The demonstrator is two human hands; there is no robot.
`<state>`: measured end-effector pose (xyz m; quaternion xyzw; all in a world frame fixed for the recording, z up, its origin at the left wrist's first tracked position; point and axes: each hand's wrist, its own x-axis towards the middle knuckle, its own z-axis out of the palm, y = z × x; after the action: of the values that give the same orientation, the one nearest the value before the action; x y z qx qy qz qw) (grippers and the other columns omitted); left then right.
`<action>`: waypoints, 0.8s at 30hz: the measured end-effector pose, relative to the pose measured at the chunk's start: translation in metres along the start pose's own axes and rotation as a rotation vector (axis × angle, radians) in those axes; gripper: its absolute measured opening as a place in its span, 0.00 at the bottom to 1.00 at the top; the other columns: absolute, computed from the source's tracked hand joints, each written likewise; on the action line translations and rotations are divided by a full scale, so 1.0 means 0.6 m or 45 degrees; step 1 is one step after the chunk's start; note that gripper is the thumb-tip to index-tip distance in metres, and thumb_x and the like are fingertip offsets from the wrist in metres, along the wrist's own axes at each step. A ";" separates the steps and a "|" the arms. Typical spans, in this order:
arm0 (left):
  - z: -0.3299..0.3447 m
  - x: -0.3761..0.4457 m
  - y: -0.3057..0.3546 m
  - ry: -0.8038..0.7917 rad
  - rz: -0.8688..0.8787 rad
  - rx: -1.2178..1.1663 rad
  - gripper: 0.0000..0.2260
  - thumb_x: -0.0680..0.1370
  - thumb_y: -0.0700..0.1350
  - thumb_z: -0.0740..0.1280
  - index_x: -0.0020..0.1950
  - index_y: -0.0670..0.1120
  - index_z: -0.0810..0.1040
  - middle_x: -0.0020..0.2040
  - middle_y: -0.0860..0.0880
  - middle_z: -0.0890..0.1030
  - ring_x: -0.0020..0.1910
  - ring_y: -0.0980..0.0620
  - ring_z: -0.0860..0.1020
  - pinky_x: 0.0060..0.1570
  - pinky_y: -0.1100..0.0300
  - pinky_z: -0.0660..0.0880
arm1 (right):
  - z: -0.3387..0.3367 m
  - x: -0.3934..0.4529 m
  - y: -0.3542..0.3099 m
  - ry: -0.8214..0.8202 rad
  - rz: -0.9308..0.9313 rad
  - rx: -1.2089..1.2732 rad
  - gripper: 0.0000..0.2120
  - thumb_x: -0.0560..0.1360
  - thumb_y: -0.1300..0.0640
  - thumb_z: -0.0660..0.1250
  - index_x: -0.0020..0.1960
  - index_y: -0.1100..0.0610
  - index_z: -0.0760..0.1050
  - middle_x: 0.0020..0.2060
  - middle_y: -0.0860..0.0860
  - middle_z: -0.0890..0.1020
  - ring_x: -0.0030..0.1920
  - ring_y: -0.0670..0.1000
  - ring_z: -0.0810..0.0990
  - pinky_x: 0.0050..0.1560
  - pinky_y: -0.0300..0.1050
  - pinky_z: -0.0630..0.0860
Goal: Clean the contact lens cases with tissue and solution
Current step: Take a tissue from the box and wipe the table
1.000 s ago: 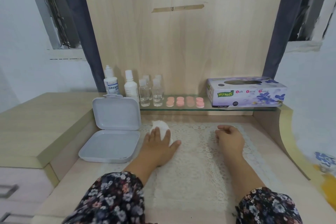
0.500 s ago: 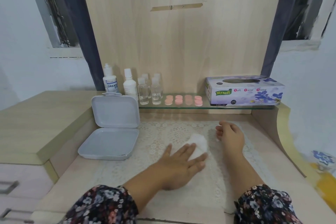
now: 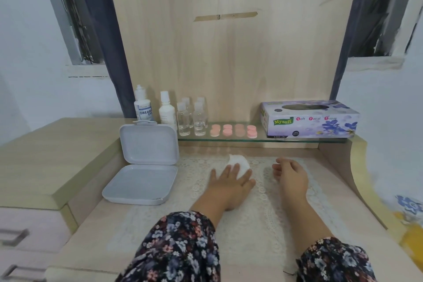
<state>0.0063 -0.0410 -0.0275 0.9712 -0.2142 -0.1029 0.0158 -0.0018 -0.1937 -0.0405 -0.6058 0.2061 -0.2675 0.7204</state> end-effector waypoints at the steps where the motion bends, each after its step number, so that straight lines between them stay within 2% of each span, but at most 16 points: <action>1: 0.002 -0.009 0.014 -0.007 0.072 0.009 0.24 0.81 0.62 0.37 0.77 0.61 0.40 0.79 0.51 0.37 0.77 0.49 0.37 0.72 0.39 0.34 | 0.000 0.002 0.001 0.006 0.003 0.008 0.07 0.78 0.57 0.63 0.44 0.56 0.78 0.39 0.52 0.82 0.41 0.51 0.80 0.51 0.48 0.76; 5: 0.013 -0.076 0.031 -0.097 0.385 0.016 0.22 0.81 0.63 0.39 0.76 0.67 0.42 0.78 0.55 0.36 0.76 0.54 0.35 0.70 0.41 0.28 | 0.003 0.002 0.000 0.029 0.026 0.058 0.08 0.77 0.58 0.63 0.40 0.55 0.77 0.37 0.53 0.81 0.39 0.52 0.78 0.47 0.47 0.75; 8: 0.025 -0.127 0.004 -0.179 0.521 0.025 0.20 0.82 0.62 0.40 0.74 0.70 0.42 0.77 0.57 0.34 0.74 0.58 0.31 0.68 0.46 0.26 | 0.002 0.001 -0.001 0.006 0.030 0.049 0.07 0.78 0.59 0.63 0.45 0.57 0.78 0.37 0.53 0.81 0.38 0.50 0.78 0.46 0.45 0.74; 10: 0.025 -0.143 -0.028 -0.157 0.449 0.022 0.19 0.83 0.60 0.41 0.74 0.70 0.41 0.77 0.57 0.33 0.74 0.58 0.31 0.70 0.46 0.27 | 0.001 0.002 -0.002 -0.001 0.027 0.020 0.06 0.78 0.58 0.62 0.46 0.57 0.78 0.38 0.53 0.81 0.39 0.51 0.78 0.48 0.46 0.75; 15: 0.016 -0.102 -0.101 -0.030 -0.080 0.064 0.23 0.83 0.57 0.41 0.76 0.61 0.35 0.77 0.44 0.33 0.76 0.49 0.34 0.73 0.42 0.34 | 0.000 -0.001 0.000 -0.023 0.007 -0.022 0.07 0.78 0.58 0.61 0.48 0.57 0.78 0.40 0.53 0.81 0.42 0.52 0.79 0.52 0.49 0.76; 18: 0.014 -0.047 -0.093 0.014 -0.282 -0.003 0.24 0.82 0.58 0.40 0.77 0.57 0.37 0.78 0.40 0.35 0.77 0.45 0.36 0.73 0.41 0.36 | -0.001 -0.004 -0.002 -0.014 -0.020 -0.043 0.07 0.78 0.58 0.61 0.47 0.57 0.78 0.41 0.54 0.81 0.42 0.51 0.79 0.53 0.49 0.76; 21: 0.013 -0.008 -0.054 0.046 -0.281 -0.041 0.24 0.82 0.58 0.39 0.78 0.58 0.39 0.78 0.41 0.37 0.78 0.44 0.38 0.73 0.40 0.37 | 0.000 -0.006 -0.001 -0.015 -0.036 -0.055 0.07 0.79 0.58 0.61 0.47 0.58 0.78 0.40 0.53 0.81 0.42 0.51 0.79 0.53 0.49 0.76; 24: 0.011 0.010 -0.001 0.081 -0.142 -0.020 0.24 0.82 0.59 0.39 0.78 0.59 0.40 0.78 0.42 0.38 0.78 0.45 0.39 0.73 0.41 0.36 | 0.000 -0.006 0.001 -0.013 -0.042 -0.052 0.08 0.79 0.57 0.62 0.46 0.57 0.78 0.40 0.54 0.82 0.43 0.53 0.79 0.52 0.49 0.76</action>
<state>0.0104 -0.0426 -0.0354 0.9842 -0.1585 -0.0746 0.0245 -0.0045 -0.1912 -0.0411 -0.6249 0.1978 -0.2719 0.7045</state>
